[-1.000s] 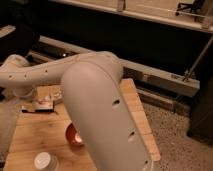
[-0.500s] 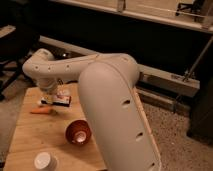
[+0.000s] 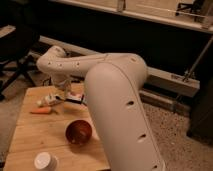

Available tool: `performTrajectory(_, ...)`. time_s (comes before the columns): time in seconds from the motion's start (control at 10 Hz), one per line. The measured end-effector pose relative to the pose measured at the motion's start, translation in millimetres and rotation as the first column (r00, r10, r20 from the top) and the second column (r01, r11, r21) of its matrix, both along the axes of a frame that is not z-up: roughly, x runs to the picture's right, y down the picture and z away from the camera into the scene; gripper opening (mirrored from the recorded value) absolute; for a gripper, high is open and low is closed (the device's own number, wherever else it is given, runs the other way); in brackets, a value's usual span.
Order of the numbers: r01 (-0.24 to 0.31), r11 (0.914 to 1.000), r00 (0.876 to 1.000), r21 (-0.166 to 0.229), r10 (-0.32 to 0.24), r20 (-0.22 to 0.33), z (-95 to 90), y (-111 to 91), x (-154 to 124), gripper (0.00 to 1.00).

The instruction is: Place the eraser on the white sponge

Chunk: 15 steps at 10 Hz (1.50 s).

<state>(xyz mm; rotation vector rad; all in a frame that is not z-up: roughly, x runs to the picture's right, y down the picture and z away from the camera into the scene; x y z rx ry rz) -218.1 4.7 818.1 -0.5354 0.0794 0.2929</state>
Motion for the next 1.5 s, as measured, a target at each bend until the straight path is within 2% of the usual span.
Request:
performTrajectory(0.3, -0.024, 0.9997, 0.998, -0.006, 0.024, -0.062, 10.4, -8, 20, 0.0)
performTrajectory(0.6, -0.053, 0.9984, 0.995, -0.022, 0.051, -0.091, 28.5, -3, 33, 0.0)
performTrajectory(1.1, -0.114, 0.9932, 0.989, -0.021, 0.112, -0.097, 51.7, -1, 57, 0.0)
performTrajectory(1.5, -0.13, 0.9914, 0.986, -0.015, 0.127, -0.112, 65.3, 0, 70, 0.0)
